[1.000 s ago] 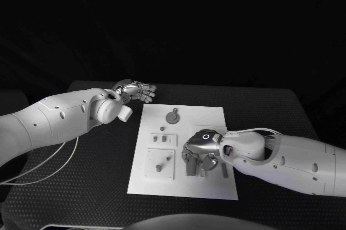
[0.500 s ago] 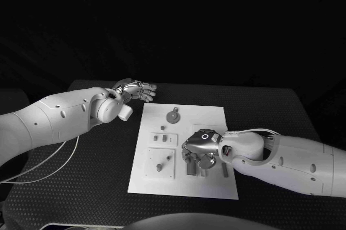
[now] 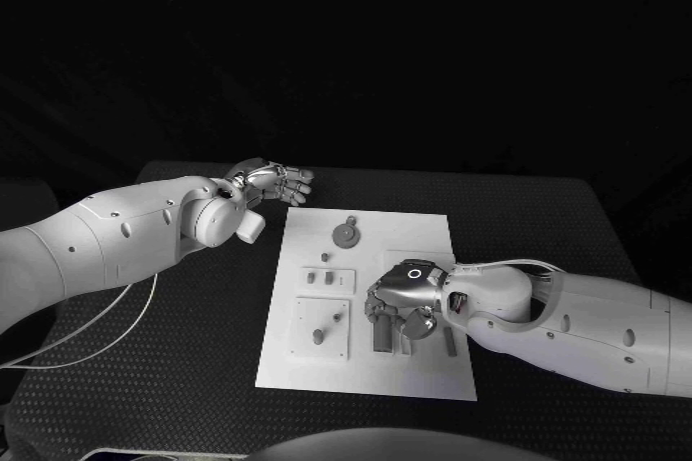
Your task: Assemble the parts on the task board
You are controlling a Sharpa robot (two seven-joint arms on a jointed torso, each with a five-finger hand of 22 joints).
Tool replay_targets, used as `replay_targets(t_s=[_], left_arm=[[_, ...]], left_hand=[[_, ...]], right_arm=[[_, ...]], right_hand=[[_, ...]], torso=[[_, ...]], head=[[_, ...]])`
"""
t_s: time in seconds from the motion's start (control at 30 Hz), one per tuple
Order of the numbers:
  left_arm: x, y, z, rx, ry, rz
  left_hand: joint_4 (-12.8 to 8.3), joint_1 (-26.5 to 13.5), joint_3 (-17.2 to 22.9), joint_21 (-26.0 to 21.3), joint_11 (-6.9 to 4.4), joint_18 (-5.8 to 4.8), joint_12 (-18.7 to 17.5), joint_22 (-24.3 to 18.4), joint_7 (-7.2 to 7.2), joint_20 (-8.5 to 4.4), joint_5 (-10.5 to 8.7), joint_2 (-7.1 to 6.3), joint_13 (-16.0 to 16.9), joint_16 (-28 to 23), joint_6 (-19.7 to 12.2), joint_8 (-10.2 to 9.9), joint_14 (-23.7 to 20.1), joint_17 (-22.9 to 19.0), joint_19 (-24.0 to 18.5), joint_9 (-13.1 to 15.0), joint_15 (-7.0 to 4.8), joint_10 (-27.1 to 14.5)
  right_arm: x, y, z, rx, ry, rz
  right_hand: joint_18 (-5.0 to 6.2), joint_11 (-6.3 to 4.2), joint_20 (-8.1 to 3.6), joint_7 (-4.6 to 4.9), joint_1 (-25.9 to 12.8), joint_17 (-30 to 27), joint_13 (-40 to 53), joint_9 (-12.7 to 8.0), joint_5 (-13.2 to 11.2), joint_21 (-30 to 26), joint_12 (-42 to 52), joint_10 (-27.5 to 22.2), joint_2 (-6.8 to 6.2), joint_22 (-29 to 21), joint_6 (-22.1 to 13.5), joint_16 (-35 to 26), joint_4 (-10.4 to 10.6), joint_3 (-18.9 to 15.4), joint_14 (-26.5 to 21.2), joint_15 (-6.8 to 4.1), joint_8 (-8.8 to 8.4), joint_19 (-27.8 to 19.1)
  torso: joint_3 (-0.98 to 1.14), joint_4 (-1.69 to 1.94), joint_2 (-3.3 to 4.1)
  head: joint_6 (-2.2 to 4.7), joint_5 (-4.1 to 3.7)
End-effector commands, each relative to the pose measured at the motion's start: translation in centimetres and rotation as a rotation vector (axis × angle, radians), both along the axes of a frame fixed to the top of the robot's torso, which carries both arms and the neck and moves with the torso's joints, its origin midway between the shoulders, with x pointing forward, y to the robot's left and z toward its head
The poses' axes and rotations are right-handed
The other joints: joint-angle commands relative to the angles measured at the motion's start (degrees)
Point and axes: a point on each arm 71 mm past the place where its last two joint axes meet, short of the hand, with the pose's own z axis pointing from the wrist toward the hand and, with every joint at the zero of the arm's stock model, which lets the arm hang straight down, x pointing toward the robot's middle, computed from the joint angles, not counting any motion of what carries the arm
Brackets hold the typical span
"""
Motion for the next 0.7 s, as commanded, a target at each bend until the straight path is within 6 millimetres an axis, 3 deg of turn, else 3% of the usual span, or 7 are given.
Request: replay_targets(t_s=[0.03,0.27,0.33,0.47,0.6,0.63,0.7], left_arm=[[0.0,-0.2,0.1,-0.005,-0.003,-0.015],[0.0,-0.1,0.1,-0.004,-0.004,-0.014],[0.0,-0.1,0.1,-0.004,-0.004,-0.014],[0.0,-0.1,0.1,-0.004,-0.005,-0.014],[0.0,-0.2,0.1,-0.004,-0.005,-0.014],[0.0,-0.2,0.1,-0.004,-0.005,-0.014],[0.0,-0.2,0.1,-0.004,-0.005,-0.014]], left_hand=[[0.17,-0.5,-0.29,-0.31,0.06,0.97,-0.02,0.1,-0.02,0.02,-0.21,0.25,-0.09,-0.22,-0.38,0.05,0.4,0.08,0.42,-0.08,-0.09,-0.16],[0.15,-0.49,-0.3,-0.33,0.07,0.96,-0.02,0.12,-0.06,0.03,-0.27,0.2,-0.11,-0.26,-0.38,0.06,0.4,0.12,0.42,-0.09,-0.09,-0.17],[0.15,-0.49,-0.31,-0.34,0.07,0.96,-0.02,0.13,-0.08,0.03,-0.28,0.19,-0.11,-0.27,-0.38,0.07,0.4,0.14,0.42,-0.09,-0.08,-0.18],[0.14,-0.48,-0.3,-0.35,0.07,0.97,-0.01,0.13,-0.1,0.03,-0.3,0.2,-0.11,-0.29,-0.38,0.07,0.41,0.16,0.42,-0.09,-0.08,-0.18],[0.14,-0.47,-0.3,-0.35,0.07,0.96,-0.01,0.14,-0.13,0.03,-0.31,0.2,-0.12,-0.3,-0.37,0.08,0.41,0.17,0.42,-0.09,-0.08,-0.18],[0.14,-0.47,-0.3,-0.36,0.07,0.97,-0.01,0.14,-0.14,0.03,-0.31,0.2,-0.12,-0.3,-0.37,0.09,0.41,0.18,0.42,-0.09,-0.09,-0.18],[0.13,-0.46,-0.29,-0.36,0.07,0.97,-0.01,0.15,-0.14,0.03,-0.32,0.21,-0.12,-0.31,-0.37,0.09,0.42,0.19,0.42,-0.09,-0.09,-0.18]], right_arm=[[0.1,-0.4,0.2,0.041,-0.012,-0.03],[0.4,-1.6,1.8,0.203,-0.018,-0.092],[0.5,-1.9,2.5,0.225,-0.03,-0.1],[1.1,-3.0,3.5,0.255,-0.003,-0.157],[2.1,-5.1,3.9,0.239,0.056,-0.296],[2.5,-5.8,3.8,0.233,0.1,-0.363],[2.9,-7.1,3.4,0.202,0.177,-0.461]], right_hand=[[0.88,0.13,-0.13,-0.14,0.33,-0.25,-0.18,-0.24,-0.09,0.09,0.41,-0.42,-0.97,-0.14,-1.44,0.33,0.02,0.35,-0.56,0.07,-0.85,-0.31],[0.88,0.0,-0.26,-2.0,0.54,-0.87,-0.58,-2.24,-0.13,0.46,1.19,0.14,-3.58,-0.37,-10.39,1.04,0.75,0.35,-0.11,-0.01,-4.85,0.5],[0.88,-0.06,-0.3,-2.27,0.16,-0.94,-0.6,-2.27,-0.13,0.58,1.37,0.26,-3.79,-0.35,-10.97,1.16,0.69,-0.17,-0.04,-0.04,-4.95,0.59],[0.88,-0.2,-0.44,-1.86,-0.08,-1.05,-0.6,-2.09,-0.12,0.76,1.74,0.55,-3.78,-0.34,-10.87,1.39,0.7,-0.62,0.11,-0.12,-4.54,0.78],[0.88,-0.42,-0.53,0.84,-3.63,-1.28,-0.74,-1.31,-0.05,1.29,2.27,1.11,-3.64,-0.32,-8.23,1.86,2.51,-3.47,0.6,-0.25,-2.53,1.46],[0.86,-0.42,-0.51,2.28,-5.43,-1.34,-0.8,-0.81,-0.06,1.42,2.38,1.3,-3.65,-0.34,-6.11,1.97,3.62,-4.75,0.74,-0.27,-1.27,1.67],[0.87,1.38,-0.57,4.73,-9.36,-1.49,-0.94,-0.4,-0.08,1.68,2.62,2.0,-3.58,-0.44,-4.26,2.18,5.89,-7.56,1.19,-0.36,-0.24,2.26]], torso=[[0.02,0.01,0.0],[0.08,-0.03,-0.01],[0.09,-0.04,-0.01],[0.06,-0.09,-0.03],[0.0,-0.15,-0.07],[0.0,-0.13,-0.06],[0.0,-0.11,-0.05]], head=[[0.08,-0.04],[0.31,-0.03],[0.33,-0.03],[0.59,-0.38],[0.85,-0.69],[0.96,-0.8],[1.05,-0.94]])
